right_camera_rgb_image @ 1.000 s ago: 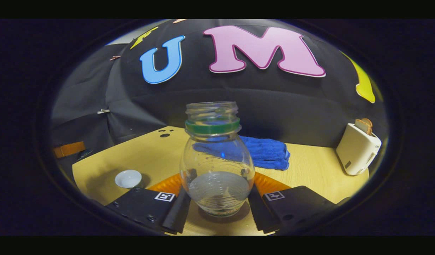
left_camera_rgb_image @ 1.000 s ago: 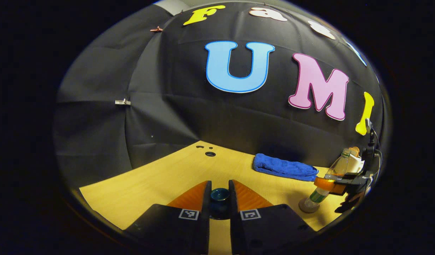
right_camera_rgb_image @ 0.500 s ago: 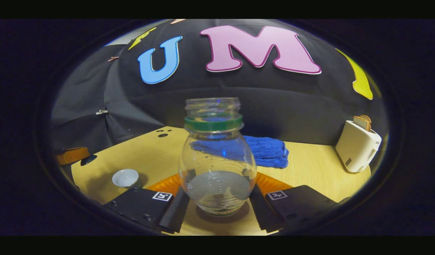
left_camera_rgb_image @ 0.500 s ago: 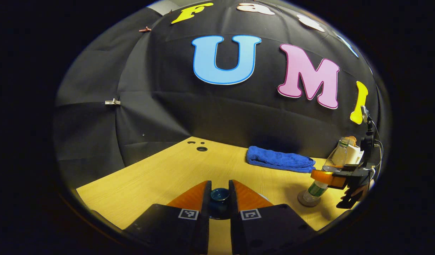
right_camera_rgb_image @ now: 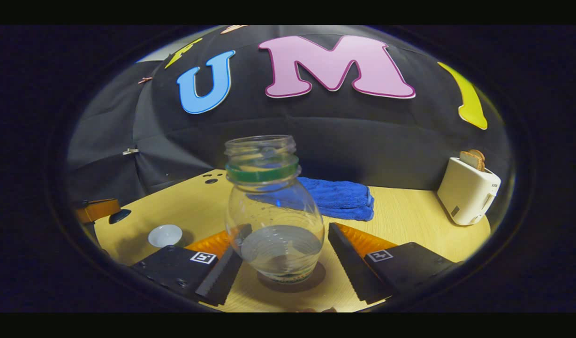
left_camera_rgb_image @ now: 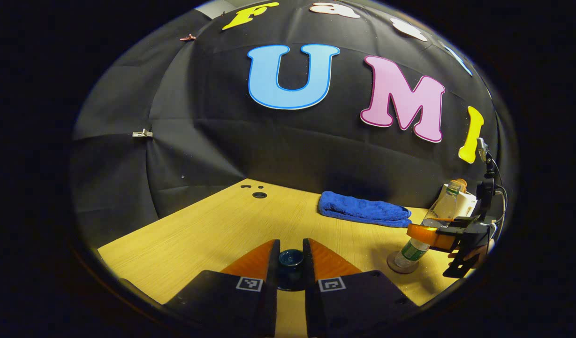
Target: Open the teacup lid with one hand, grasp the water bottle and pour water into the teacup with the other hand; after pouring, place the water bottle on the coaster and then close the teacup lid.
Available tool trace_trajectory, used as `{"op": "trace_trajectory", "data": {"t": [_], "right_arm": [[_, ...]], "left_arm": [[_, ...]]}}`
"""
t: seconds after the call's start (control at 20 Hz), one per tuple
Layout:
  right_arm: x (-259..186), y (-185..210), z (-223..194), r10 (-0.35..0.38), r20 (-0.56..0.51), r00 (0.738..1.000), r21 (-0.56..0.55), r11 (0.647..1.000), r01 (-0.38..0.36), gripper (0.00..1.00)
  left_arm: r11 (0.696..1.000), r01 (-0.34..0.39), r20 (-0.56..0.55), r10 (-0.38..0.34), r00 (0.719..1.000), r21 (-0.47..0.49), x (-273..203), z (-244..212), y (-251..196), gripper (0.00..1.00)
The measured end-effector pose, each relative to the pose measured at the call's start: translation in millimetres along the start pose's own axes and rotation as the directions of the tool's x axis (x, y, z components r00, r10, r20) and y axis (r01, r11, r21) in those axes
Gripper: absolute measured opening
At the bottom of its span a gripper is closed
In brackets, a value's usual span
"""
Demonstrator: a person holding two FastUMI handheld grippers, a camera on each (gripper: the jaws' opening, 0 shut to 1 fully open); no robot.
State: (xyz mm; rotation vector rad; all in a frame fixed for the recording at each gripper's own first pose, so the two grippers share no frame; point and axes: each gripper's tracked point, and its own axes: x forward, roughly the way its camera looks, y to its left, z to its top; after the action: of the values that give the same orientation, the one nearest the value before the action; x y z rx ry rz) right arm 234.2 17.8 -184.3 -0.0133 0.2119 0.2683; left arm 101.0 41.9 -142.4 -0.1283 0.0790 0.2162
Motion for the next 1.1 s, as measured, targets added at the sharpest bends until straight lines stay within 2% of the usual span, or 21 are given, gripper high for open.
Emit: {"op": "trace_trajectory", "data": {"t": [0.15,0.2,0.3,0.35,0.45,0.75,0.8,0.9,0.95,1.0,1.1], "right_arm": [[-12,-1,-4,-0.012,-0.002,1.0,-0.052,0.999,0.012,1.0],[-16,-1,-4,-0.013,0.003,1.0,-0.071,0.997,0.013,1.0],[-27,-1,-6,-0.011,0.005,1.0,-0.081,0.997,0.011,1.0],[-33,0,-9,-0.008,0.0,1.0,-0.081,0.997,0.008,1.0],[-46,-4,-15,-0.019,-0.013,1.0,-0.084,0.996,0.018,0.99],[-80,-14,-36,-0.036,-0.051,0.998,-0.037,0.999,0.034,0.98],[-84,-18,-41,-0.04,-0.067,0.997,-0.03,0.999,0.038,0.98],[-89,-26,-50,-0.048,-0.094,0.994,-0.009,0.999,0.047,0.98],[-91,-31,-51,-0.054,-0.1,0.994,0.001,0.999,0.054,0.98],[-93,-35,-52,-0.064,-0.103,0.993,0.015,0.998,0.066,0.98],[-96,-37,-53,-0.068,-0.115,0.991,0.05,0.996,0.074,0.98]], "left_arm": [[1.0,-0.001,0.002,0.001,1.0,0.0,1,2,1,0.29],[1.0,0.004,0.002,-0.004,1.0,0.001,1,2,0,0.25],[1.0,0.009,-0.005,-0.009,1.0,0.003,2,0,-2,0.29],[1.0,0.012,-0.005,-0.012,1.0,0.001,4,-1,-3,0.25],[1.0,0.029,0.005,-0.029,1.0,-0.007,8,-1,-9,0.29],[0.998,0.058,0.0,-0.058,0.998,0.022,32,-9,-28,0.29],[0.998,0.061,-0.003,-0.061,0.998,0.02,36,-13,-31,0.25],[0.998,0.069,-0.02,-0.069,0.997,0.01,43,-24,-39,0.29],[0.997,0.071,-0.019,-0.071,0.997,0.015,46,-28,-43,0.25],[0.997,0.078,-0.022,-0.078,0.997,0.026,48,-32,-48,0.32],[0.995,0.086,-0.024,-0.084,0.996,0.056,51,-38,-54,0.29]]}}
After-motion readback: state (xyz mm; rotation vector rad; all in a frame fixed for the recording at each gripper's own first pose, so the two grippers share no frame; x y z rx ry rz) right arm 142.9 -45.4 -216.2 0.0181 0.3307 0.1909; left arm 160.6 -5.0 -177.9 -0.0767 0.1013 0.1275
